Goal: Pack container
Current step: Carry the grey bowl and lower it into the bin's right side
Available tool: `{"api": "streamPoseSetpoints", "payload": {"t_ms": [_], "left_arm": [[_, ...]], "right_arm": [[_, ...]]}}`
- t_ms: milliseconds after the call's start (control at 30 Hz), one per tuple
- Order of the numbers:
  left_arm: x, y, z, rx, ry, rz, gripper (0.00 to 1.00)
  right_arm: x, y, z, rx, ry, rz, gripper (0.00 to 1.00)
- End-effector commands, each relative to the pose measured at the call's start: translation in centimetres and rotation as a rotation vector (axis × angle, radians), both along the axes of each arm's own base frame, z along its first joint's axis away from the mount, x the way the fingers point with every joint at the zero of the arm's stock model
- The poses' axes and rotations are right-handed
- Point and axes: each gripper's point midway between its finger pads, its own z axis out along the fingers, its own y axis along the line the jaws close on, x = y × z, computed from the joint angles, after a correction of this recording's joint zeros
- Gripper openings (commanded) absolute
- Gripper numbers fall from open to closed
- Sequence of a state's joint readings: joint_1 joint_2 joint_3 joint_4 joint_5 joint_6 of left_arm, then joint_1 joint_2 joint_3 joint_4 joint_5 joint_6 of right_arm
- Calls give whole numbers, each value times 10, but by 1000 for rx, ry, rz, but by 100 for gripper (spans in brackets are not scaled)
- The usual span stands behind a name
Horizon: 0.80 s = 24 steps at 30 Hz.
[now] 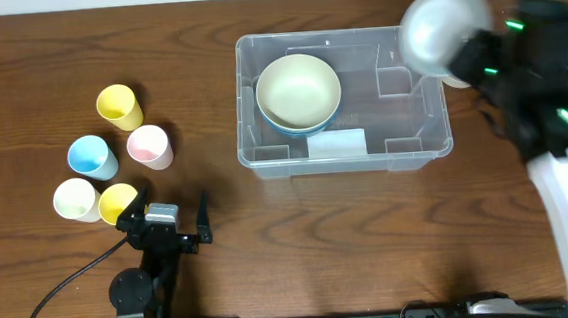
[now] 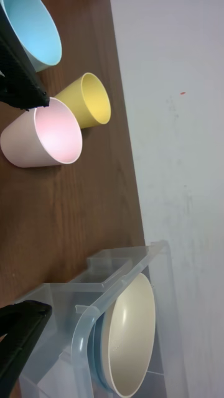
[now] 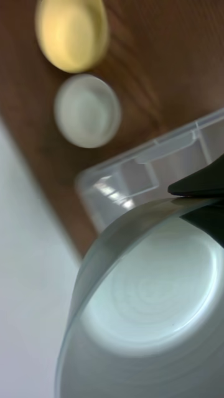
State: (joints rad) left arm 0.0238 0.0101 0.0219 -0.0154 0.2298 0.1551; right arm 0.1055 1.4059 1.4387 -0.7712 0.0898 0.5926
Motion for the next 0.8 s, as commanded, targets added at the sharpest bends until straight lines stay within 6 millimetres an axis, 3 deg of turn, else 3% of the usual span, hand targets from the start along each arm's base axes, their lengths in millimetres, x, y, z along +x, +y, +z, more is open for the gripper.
{"api": "streamPoseSetpoints", "payload": {"t_ms": [0, 133, 267, 500, 767], "left_arm": [[-1, -1, -15, 3, 44, -10, 98], [-1, -1, -15, 3, 44, -10, 98], [-1, -1, -15, 2, 44, -10, 98], [-1, -1, -15, 2, 44, -10, 98], [-1, -1, -15, 2, 44, -10, 98]], "right_arm": [[13, 8, -57, -60, 146, 31, 1], [26, 28, -98, 12, 233, 105, 1], [30, 41, -116, 65, 274, 152, 1], [34, 42, -139, 62, 322, 148, 2], [56, 43, -181, 60, 347, 130, 1]]}}
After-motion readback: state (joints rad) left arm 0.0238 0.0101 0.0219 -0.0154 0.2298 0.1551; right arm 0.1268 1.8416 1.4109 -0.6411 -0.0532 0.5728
